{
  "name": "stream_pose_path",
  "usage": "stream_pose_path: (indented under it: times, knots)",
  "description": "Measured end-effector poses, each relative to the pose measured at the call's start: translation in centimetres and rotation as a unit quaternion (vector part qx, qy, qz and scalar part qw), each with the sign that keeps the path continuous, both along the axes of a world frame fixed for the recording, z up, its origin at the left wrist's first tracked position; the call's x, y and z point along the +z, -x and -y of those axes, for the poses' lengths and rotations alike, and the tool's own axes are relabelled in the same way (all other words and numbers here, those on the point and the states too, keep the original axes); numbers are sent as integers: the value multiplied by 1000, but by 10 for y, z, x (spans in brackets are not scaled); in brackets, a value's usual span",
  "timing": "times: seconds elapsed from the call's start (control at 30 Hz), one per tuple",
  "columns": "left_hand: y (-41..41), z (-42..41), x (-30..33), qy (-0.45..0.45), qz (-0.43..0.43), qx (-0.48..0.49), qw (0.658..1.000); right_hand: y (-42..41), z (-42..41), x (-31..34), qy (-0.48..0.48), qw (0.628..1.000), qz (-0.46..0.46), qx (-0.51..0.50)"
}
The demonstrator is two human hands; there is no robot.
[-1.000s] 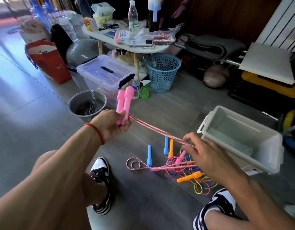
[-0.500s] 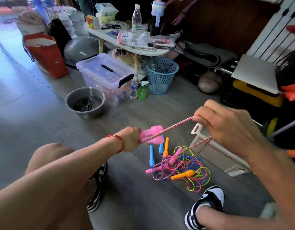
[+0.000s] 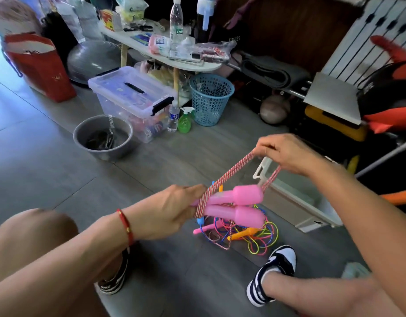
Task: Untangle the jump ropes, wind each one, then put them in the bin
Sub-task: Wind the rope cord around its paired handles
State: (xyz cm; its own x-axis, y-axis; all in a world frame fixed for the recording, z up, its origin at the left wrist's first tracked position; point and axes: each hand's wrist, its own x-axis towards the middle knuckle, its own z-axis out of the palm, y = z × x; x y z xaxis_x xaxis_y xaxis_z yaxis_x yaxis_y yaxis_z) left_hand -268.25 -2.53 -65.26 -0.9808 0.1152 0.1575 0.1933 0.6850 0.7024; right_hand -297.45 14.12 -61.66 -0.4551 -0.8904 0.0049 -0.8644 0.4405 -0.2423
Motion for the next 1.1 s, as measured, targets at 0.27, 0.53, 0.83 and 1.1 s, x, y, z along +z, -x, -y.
stream_pose_path:
  times: [0.27, 0.53, 0.83, 1.1]
  knots:
    - [-7, 25, 4, -111, -4, 104, 988, -54, -12, -79, 8, 923, 382, -38]
    - [23, 94, -6, -360, 12, 439, 823, -98, -27, -101, 6, 910, 406, -80]
    - [20, 129, -20, -305, 54, 524, 793, -57, -110, -132, -203, 959, 153, -128]
    - [28, 119, -27, -265, 55, 516, 813, -12, -11, 20, 287, 914, 189, -214]
